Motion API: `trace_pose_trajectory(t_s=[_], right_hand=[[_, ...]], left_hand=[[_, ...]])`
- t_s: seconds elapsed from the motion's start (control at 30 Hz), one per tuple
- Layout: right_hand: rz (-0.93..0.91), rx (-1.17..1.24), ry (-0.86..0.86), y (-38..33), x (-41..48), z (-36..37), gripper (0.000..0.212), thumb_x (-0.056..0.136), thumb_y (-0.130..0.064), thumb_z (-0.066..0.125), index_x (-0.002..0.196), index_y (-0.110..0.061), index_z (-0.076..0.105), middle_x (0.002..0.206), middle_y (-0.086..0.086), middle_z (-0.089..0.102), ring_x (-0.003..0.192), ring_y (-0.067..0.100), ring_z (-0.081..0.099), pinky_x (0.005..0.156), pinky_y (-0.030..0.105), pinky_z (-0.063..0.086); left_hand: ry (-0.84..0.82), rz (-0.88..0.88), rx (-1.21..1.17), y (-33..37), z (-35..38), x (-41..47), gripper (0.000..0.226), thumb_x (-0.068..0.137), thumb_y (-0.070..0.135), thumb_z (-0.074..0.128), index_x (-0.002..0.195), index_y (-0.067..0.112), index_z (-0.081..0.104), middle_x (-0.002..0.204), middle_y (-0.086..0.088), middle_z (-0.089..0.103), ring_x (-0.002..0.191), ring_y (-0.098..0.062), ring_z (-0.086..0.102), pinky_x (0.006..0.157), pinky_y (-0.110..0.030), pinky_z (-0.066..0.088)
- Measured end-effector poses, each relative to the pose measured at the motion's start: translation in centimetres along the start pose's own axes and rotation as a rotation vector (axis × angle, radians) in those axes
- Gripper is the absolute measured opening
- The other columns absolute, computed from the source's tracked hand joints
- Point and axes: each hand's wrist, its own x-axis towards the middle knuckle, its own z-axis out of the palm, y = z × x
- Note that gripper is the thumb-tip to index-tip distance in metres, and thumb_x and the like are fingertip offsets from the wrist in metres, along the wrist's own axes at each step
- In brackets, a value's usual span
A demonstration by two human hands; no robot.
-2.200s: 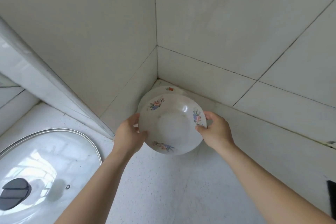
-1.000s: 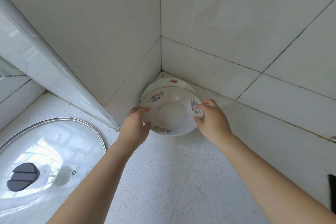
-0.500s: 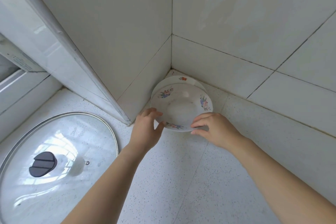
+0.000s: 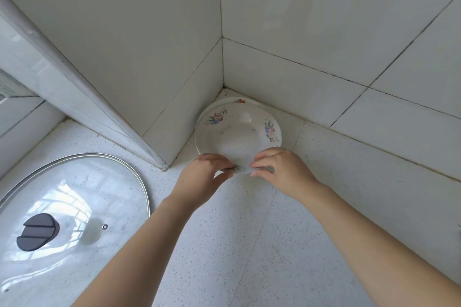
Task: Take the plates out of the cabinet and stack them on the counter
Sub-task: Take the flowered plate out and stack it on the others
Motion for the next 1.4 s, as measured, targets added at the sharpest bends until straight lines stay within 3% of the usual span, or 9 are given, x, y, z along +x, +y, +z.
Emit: trace_pose_trajectory(t_s=[0.17,0.3,0.53,0.73,0.87,1.1,1.4], right_hand=[[-0.023,-0.036,0.024,0.9,0.6,1.4,0.025,0.081,-0.026,0.069,0.102,-0.013,0.073,0.106,0.003,0.067,0.101,0.019,0.057,0.087,0.030,0.047],[-0.019,-0.060,0.085,1.5,1.1,2.3,0.022,0.079,-0.019,0.072,0.099,-0.010,0.073,0.103,0.006,0.068,0.099,0.024,0.059,0.082,0.024,0.042],[-0.021,-0.071,0.076,1.6,1.2,2.4,0.024,0.080,-0.020,0.071,0.102,-0.011,0.072,0.106,0.007,0.067,0.103,0.024,0.058,0.085,0.029,0.046],[0.018,-0.122,-0.090,0.4,1.5,0.8,0.031,0.088,-0.026,0.062,0.115,-0.010,0.065,0.119,0.004,0.061,0.112,0.021,0.052,0.092,0.035,0.045],[0.080,-0.130,-0.117,-1.3,0.7,-1.0,0.042,0.088,-0.031,0.060,0.126,-0.013,0.056,0.128,0.004,0.057,0.115,0.021,0.052,0.096,0.036,0.044],[0.178,-0.053,0.028,-5.1,-6.7,-3.0,0.047,0.087,-0.038,0.061,0.128,-0.018,0.054,0.126,0.000,0.059,0.116,0.016,0.054,0.098,0.033,0.043],[0.357,0.018,0.242,-9.8,-17.7,-3.8,0.041,0.089,-0.046,0.053,0.125,-0.027,0.054,0.119,-0.009,0.058,0.108,0.010,0.053,0.087,0.025,0.043]], left_hand=[[0.007,0.008,0.062,-0.6,0.8,0.8,0.017,0.087,0.032,0.062,0.099,0.026,0.072,0.095,0.013,0.070,0.092,-0.014,0.061,0.068,-0.026,0.051],[0.035,0.027,0.098,-1.1,1.2,1.4,0.014,0.082,0.027,0.068,0.095,0.024,0.074,0.091,0.010,0.072,0.087,-0.018,0.064,0.068,-0.020,0.046],[0.053,0.070,0.134,-1.3,1.2,1.6,0.015,0.076,0.024,0.075,0.091,0.023,0.074,0.085,0.010,0.072,0.079,-0.016,0.066,0.071,-0.015,0.040],[-0.002,-0.013,0.122,-0.8,1.1,1.7,0.017,0.081,0.028,0.068,0.098,0.025,0.070,0.093,0.010,0.070,0.084,-0.017,0.065,0.079,-0.032,0.050],[0.006,-0.050,0.126,0.4,0.1,0.6,0.028,0.083,0.032,0.066,0.109,0.022,0.067,0.107,0.006,0.068,0.094,-0.019,0.064,0.081,-0.032,0.050],[0.008,-0.093,0.089,4.0,-2.6,-3.6,0.035,0.090,0.044,0.051,0.121,0.028,0.059,0.127,0.012,0.058,0.109,-0.015,0.058,0.075,-0.026,0.046],[0.005,0.019,0.005,11.3,-4.0,-8.6,0.037,0.090,0.049,0.045,0.117,0.029,0.061,0.123,0.010,0.060,0.106,-0.013,0.059,0.083,-0.031,0.049]])
